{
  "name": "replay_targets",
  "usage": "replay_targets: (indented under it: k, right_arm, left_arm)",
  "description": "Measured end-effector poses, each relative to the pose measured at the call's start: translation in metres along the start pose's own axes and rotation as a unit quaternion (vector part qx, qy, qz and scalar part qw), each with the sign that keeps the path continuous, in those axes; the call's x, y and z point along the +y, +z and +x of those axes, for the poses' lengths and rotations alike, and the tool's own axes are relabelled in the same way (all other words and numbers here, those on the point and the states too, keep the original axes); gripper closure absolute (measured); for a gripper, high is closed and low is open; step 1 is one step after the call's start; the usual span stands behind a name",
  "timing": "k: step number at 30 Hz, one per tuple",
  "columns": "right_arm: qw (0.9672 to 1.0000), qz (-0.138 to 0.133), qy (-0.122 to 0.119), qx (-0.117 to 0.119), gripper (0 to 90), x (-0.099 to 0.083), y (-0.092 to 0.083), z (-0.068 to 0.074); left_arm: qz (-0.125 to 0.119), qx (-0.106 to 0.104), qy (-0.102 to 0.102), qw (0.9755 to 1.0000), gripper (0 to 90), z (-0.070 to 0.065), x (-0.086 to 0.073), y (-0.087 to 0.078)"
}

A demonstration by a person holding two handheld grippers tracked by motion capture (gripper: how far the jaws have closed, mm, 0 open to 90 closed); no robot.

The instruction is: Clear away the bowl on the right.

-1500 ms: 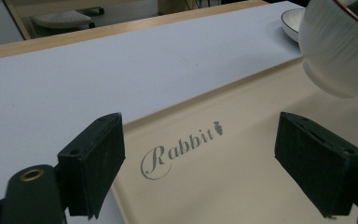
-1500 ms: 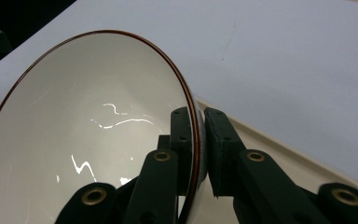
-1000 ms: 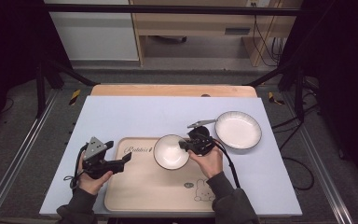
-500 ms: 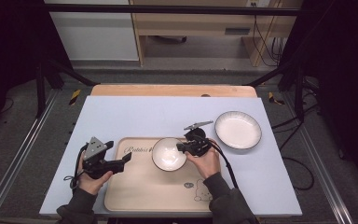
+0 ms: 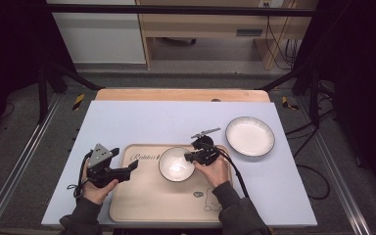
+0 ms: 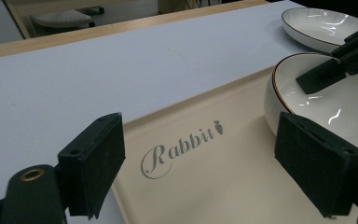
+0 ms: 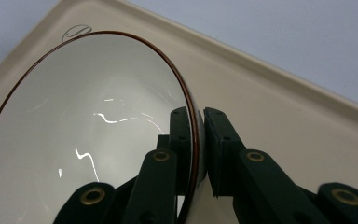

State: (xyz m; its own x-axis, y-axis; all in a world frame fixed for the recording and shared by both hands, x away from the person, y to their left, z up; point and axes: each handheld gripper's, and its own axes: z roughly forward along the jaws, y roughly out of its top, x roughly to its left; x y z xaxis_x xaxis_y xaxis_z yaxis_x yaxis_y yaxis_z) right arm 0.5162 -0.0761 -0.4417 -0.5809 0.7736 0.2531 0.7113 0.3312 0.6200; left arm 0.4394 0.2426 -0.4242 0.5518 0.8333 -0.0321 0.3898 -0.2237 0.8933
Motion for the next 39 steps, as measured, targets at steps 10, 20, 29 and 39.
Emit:
replay_targets:
  k: [10,20,29,39]
  right_arm:
    - [1.0,0.0,0.001,-0.006,82.1,-0.001,0.005,-0.002]
    - [0.9998,-0.007,-0.012,-0.011,77.9,-0.001,0.006,-0.001]
    - [0.9957,-0.061,-0.052,-0.048,46.0,0.0,-0.008,0.002]
    - [0.9848,-0.138,-0.082,-0.066,19.6,-0.003,-0.036,0.001]
  left_arm:
    - [0.0,0.0,0.001,1.0,15.6,0.0,0.0,0.0]
    - [0.001,0.001,0.001,1.0,15.6,0.0,0.0,0.001]
    - [-0.001,0.001,0.0,1.0,15.5,0.0,0.0,-0.001]
    - [-0.003,0.003,-0.002,1.0,15.0,0.001,0.001,-0.002]
